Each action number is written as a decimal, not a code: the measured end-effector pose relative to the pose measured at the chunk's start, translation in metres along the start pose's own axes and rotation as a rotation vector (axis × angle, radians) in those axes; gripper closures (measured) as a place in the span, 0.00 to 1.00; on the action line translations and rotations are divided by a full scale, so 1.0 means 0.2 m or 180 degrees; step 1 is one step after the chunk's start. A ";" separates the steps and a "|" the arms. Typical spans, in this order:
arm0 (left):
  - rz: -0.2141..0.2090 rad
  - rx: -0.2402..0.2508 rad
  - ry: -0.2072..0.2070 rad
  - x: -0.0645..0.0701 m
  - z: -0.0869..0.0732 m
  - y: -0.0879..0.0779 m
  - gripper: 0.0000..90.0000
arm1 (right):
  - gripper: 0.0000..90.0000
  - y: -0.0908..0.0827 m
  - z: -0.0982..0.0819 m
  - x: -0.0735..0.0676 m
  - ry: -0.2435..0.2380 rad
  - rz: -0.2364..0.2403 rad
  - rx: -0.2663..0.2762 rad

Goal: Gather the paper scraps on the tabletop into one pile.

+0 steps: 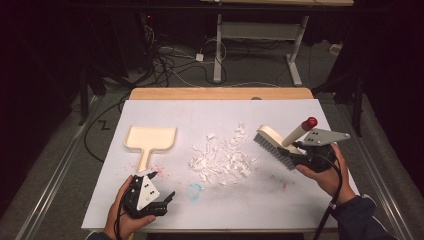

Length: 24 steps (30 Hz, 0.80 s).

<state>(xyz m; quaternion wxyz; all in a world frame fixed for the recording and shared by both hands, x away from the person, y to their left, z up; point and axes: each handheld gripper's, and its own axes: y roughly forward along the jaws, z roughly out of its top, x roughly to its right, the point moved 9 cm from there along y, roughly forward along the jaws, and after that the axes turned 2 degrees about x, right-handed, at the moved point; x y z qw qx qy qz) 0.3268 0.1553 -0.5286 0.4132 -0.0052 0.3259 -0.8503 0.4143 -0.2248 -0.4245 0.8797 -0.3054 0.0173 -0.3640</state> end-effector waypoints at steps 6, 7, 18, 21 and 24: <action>-0.0005 0.0003 -0.0043 -0.01 0.00 0.00 0.21 | 0.76 0.11 -0.02 0.15 -0.0020 -0.0326 -0.0138; -0.0012 -0.0003 -0.0035 -0.01 -0.01 0.00 0.20 | 0.76 0.13 -0.02 0.17 -0.0034 -0.0376 -0.0171; -0.0024 -0.0009 -0.0009 0.00 0.00 0.00 0.21 | 0.76 0.46 0.03 0.31 -0.0235 -0.0708 -0.0544; -0.0029 -0.0018 0.0002 0.01 -0.01 0.00 0.21 | 0.76 0.55 0.02 0.32 -0.0388 -0.0834 -0.0679; -0.0038 -0.0017 -0.0008 0.01 -0.01 -0.01 0.21 | 0.76 0.64 0.02 0.32 -0.0523 -0.0950 -0.0747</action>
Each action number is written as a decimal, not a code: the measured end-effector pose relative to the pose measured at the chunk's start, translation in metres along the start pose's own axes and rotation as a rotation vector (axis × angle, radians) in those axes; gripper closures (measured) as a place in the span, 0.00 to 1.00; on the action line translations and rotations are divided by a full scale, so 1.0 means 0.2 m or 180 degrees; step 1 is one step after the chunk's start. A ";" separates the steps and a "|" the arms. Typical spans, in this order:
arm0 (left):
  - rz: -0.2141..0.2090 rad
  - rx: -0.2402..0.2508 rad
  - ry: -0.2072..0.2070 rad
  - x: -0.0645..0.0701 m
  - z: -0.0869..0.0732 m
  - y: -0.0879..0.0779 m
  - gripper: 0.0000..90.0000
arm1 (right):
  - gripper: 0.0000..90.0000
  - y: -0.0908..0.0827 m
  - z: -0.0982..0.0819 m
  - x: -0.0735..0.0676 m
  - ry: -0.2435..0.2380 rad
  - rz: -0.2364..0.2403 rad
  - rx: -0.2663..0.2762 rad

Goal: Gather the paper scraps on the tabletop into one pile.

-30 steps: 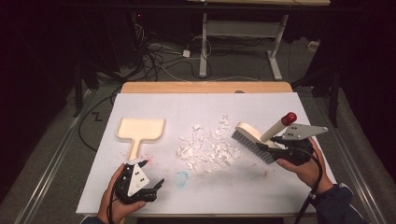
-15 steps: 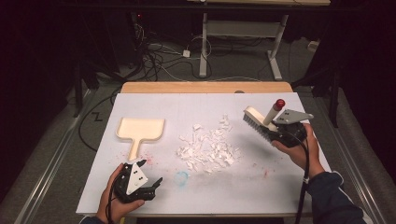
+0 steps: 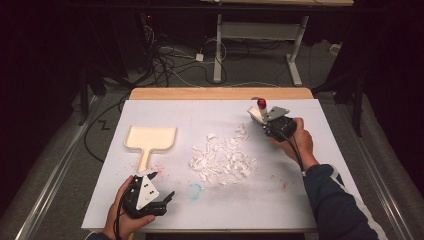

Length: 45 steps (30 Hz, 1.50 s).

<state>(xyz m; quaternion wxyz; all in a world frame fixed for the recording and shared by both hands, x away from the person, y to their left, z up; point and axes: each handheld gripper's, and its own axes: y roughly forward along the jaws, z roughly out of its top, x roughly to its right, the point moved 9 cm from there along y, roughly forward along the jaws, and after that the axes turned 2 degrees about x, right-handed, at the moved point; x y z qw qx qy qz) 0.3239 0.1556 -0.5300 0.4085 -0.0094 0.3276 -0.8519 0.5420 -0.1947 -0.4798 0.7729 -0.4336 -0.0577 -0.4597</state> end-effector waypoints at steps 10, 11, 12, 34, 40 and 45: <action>-0.0041 0.0026 -0.0058 0.00 0.00 0.00 0.21 | 0.76 0.09 0.09 -0.19 0.0013 0.0168 0.0085; -0.0045 0.0027 -0.0060 0.00 0.00 0.00 0.21 | 0.76 0.08 0.10 -0.20 -0.0030 0.0198 0.0123; -0.0050 0.0032 -0.0061 0.00 0.01 0.00 0.21 | 0.76 0.07 0.11 -0.23 -0.0070 0.0288 0.0201; -0.0070 0.0026 -0.0013 0.02 0.02 0.00 0.21 | 0.76 -0.48 0.09 -0.51 -0.0435 0.1097 0.0853; -0.0073 0.0020 -0.0022 0.02 0.02 0.00 0.21 | 0.76 -0.53 0.08 -0.39 -0.0207 0.0999 0.0913; -0.0064 0.0031 -0.0029 0.01 0.02 0.00 0.21 | 0.76 -0.53 0.07 -0.35 -0.0155 0.0909 0.0885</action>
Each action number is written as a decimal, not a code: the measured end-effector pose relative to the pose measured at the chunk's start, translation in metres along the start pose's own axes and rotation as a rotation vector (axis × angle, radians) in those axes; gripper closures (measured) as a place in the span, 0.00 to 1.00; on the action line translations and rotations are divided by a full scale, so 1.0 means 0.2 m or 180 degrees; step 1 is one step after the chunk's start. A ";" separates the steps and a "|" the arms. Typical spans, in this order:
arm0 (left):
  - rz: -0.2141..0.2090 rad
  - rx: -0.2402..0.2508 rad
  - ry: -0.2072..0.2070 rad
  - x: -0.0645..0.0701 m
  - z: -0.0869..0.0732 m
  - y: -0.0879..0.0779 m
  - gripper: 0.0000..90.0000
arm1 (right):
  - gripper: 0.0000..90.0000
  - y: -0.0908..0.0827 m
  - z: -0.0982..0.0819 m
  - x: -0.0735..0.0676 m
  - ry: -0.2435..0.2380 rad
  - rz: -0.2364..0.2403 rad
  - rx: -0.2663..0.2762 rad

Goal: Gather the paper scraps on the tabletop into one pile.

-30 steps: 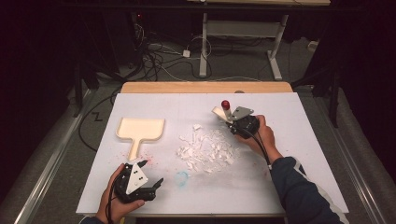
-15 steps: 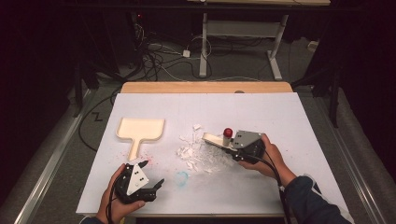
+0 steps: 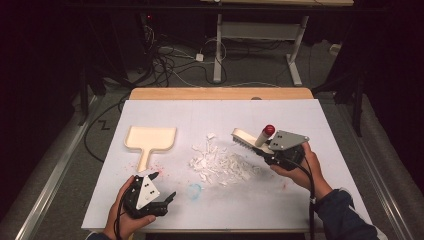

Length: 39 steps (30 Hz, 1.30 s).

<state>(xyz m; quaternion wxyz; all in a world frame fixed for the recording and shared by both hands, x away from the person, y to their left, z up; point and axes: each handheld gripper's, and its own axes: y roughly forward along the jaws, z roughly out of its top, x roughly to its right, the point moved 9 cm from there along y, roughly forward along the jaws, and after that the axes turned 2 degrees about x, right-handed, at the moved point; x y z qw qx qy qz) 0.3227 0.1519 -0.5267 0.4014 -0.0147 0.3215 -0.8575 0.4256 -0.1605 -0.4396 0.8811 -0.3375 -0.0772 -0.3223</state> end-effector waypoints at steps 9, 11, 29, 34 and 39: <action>-0.0011 0.0005 -0.0028 0.00 0.00 0.00 0.21 | 0.76 0.10 -0.04 0.15 0.0118 -0.0304 -0.0122; -0.0018 0.0028 -0.0029 0.00 0.01 0.01 0.21 | 0.76 0.17 -0.05 0.19 0.0095 -0.0366 -0.0203; -0.0100 -0.0028 -0.0039 0.01 -0.02 0.02 0.21 | 0.76 0.69 0.11 0.06 -0.0132 -0.0180 -0.0295; -0.0101 -0.0016 -0.0029 0.01 -0.02 0.02 0.21 | 0.76 0.69 0.14 -0.07 -0.0399 0.0097 -0.0205; -0.0117 -0.0027 -0.0005 0.02 -0.02 0.02 0.21 | 0.75 0.59 0.11 -0.20 -0.0735 0.0460 -0.0100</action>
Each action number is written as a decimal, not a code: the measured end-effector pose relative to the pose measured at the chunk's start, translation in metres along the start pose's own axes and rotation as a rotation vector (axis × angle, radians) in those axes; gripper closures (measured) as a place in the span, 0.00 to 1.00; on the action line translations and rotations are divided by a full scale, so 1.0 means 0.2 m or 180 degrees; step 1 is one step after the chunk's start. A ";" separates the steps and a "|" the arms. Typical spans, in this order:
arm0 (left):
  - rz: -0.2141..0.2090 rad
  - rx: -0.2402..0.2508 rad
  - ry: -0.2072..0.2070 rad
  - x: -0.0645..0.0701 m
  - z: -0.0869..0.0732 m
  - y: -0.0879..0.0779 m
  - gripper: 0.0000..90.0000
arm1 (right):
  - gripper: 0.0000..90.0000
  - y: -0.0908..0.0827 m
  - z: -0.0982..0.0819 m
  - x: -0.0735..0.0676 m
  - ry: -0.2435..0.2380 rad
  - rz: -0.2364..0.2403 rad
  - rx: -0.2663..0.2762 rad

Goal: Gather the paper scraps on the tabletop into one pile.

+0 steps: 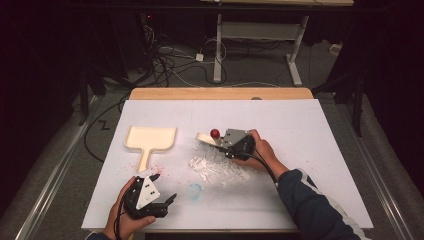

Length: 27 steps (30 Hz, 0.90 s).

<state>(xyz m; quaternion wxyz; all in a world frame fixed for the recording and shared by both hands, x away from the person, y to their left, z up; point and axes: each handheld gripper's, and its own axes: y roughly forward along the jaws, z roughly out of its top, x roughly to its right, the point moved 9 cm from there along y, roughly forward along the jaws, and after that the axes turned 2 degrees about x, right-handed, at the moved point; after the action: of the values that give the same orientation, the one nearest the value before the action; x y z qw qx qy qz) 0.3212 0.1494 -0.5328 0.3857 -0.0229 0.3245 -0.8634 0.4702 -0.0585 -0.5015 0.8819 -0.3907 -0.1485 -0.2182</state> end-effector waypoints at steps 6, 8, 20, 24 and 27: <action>0.0021 0.0028 0.0011 0.00 0.01 -0.01 0.21 | 0.76 -0.15 0.00 -0.10 -0.0148 0.0286 0.0169; 0.0025 0.0025 0.0003 0.00 0.01 -0.01 0.21 | 0.76 -0.20 0.00 -0.10 -0.0090 0.0234 0.0199; 0.0035 0.0036 -0.0023 -0.01 0.02 -0.01 0.21 | 0.76 -0.29 0.01 0.06 0.0231 -0.0070 0.0247; 0.0026 0.0036 -0.0025 -0.01 0.02 -0.01 0.21 | 0.76 -0.22 0.02 0.12 0.0319 -0.0127 0.0176; 0.0022 0.0036 -0.0028 -0.01 0.01 -0.01 0.21 | 0.76 -0.17 0.04 0.15 0.0409 -0.0162 0.0168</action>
<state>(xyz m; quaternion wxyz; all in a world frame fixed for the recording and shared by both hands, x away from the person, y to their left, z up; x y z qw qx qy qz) 0.3221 0.1503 -0.5294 0.3902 -0.0233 0.3180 -0.8637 0.4776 -0.0814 -0.4631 0.8937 -0.3486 -0.1071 -0.2612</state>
